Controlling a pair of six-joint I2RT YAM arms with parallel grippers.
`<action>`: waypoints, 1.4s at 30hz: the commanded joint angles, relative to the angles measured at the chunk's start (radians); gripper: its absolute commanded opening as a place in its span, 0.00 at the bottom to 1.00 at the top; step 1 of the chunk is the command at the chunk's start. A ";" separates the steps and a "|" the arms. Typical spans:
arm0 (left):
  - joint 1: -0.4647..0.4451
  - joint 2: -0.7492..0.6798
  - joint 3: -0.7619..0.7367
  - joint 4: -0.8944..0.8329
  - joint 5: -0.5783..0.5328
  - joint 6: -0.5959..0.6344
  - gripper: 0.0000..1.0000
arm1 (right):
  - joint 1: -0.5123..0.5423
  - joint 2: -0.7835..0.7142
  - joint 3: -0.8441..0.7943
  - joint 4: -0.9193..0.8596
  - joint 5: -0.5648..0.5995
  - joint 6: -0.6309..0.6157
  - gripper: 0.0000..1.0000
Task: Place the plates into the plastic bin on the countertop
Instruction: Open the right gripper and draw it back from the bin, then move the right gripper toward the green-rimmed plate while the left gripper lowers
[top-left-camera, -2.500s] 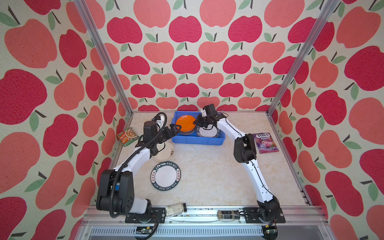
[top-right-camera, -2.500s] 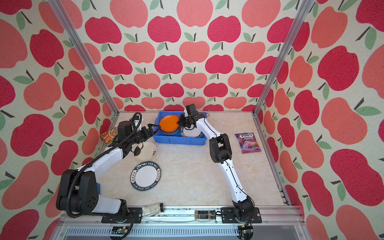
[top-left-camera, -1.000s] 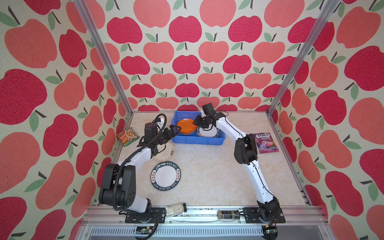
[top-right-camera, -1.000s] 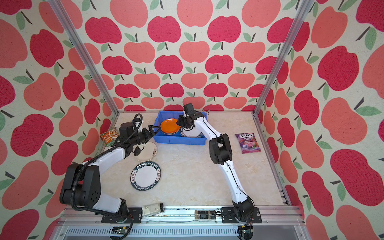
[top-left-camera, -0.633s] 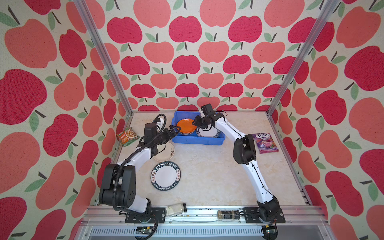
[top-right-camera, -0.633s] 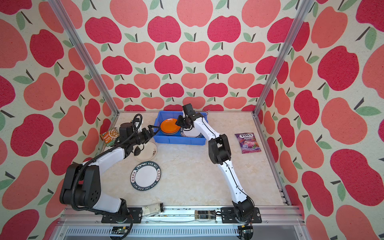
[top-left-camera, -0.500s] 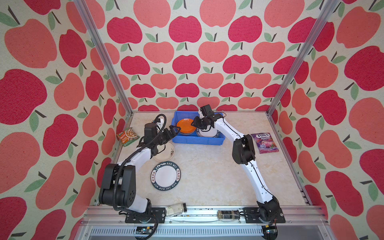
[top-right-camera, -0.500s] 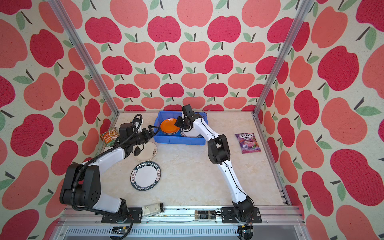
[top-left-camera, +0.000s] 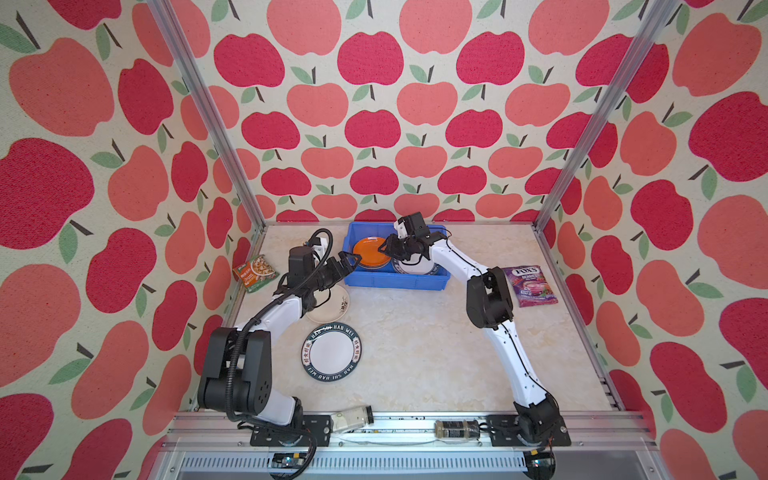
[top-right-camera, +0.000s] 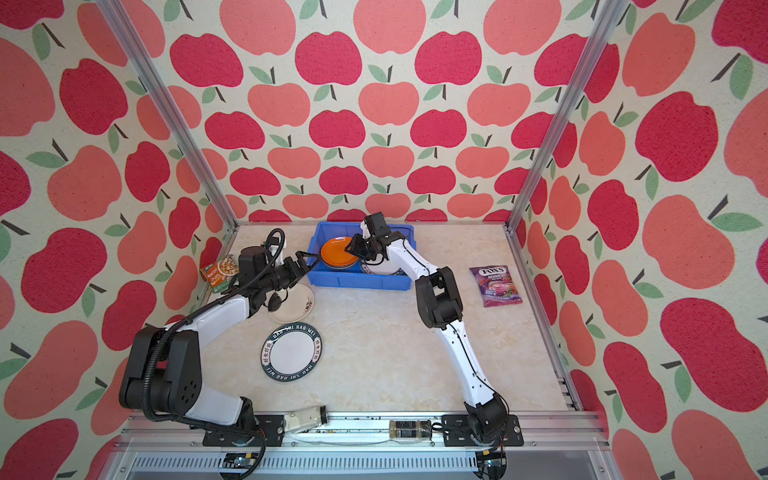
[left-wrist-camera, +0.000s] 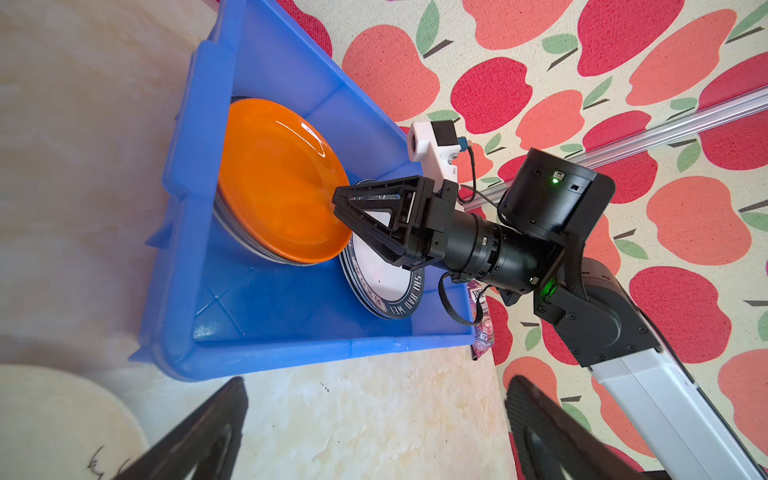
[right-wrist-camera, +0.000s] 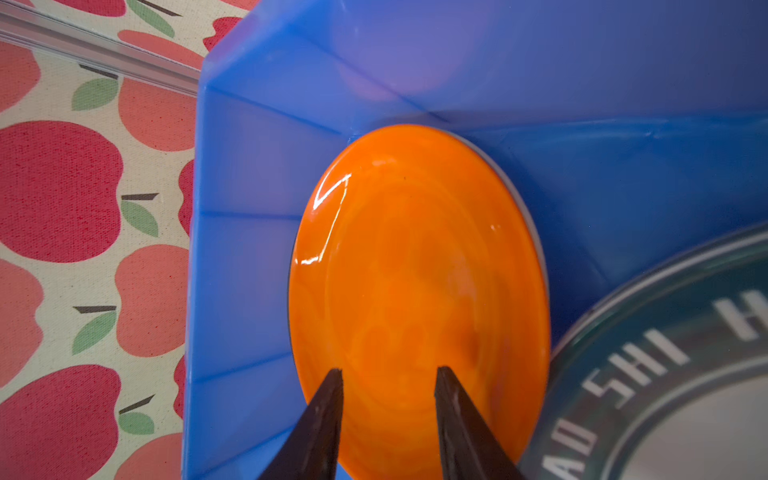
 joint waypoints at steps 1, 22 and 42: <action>0.010 -0.048 -0.006 -0.078 -0.028 0.055 0.99 | -0.022 -0.140 -0.080 0.162 -0.103 0.032 0.40; 0.025 -0.686 -0.233 -0.629 -0.091 0.187 0.99 | 0.300 -0.851 -1.087 0.156 -0.165 -0.207 0.40; 0.028 -0.809 -0.324 -0.605 -0.047 0.120 0.99 | 0.363 -0.711 -1.277 0.449 -0.251 -0.101 0.49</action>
